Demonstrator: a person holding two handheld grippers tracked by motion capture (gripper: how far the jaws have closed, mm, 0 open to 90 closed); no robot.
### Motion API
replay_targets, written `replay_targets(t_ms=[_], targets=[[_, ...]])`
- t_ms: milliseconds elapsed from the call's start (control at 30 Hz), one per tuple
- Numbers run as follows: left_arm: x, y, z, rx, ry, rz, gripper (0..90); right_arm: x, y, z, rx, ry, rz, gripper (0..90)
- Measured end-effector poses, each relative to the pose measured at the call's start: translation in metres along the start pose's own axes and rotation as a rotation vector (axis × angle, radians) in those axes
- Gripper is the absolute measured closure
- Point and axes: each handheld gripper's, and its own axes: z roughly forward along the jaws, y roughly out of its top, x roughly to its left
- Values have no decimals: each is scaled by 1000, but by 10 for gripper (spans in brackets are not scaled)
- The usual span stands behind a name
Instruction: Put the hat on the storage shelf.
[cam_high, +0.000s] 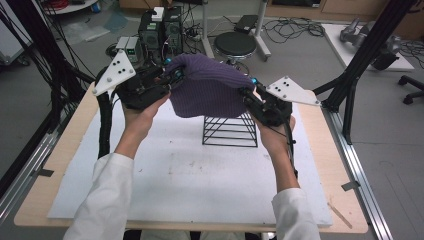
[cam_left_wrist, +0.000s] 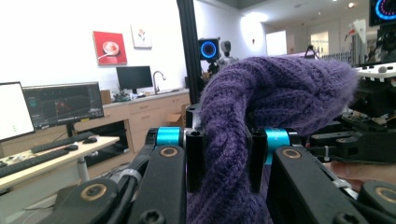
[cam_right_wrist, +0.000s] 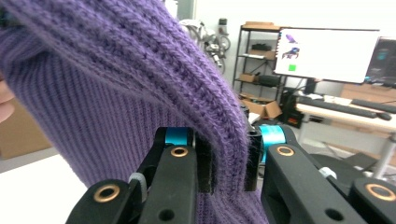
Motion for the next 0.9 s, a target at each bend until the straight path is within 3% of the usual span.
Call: replay_targets(t_ms=[433,633,900], targets=[[-1,10,32,5,-27,4,764,-18,11,-4,-22,-110,6,816],[-2,6,53,2,-42,-16,763,-28,11,-10,-23,-179,8,816],[-12,-1,74,-1,-48,-2,757,-37,6,-17,-46,-281,5,815]])
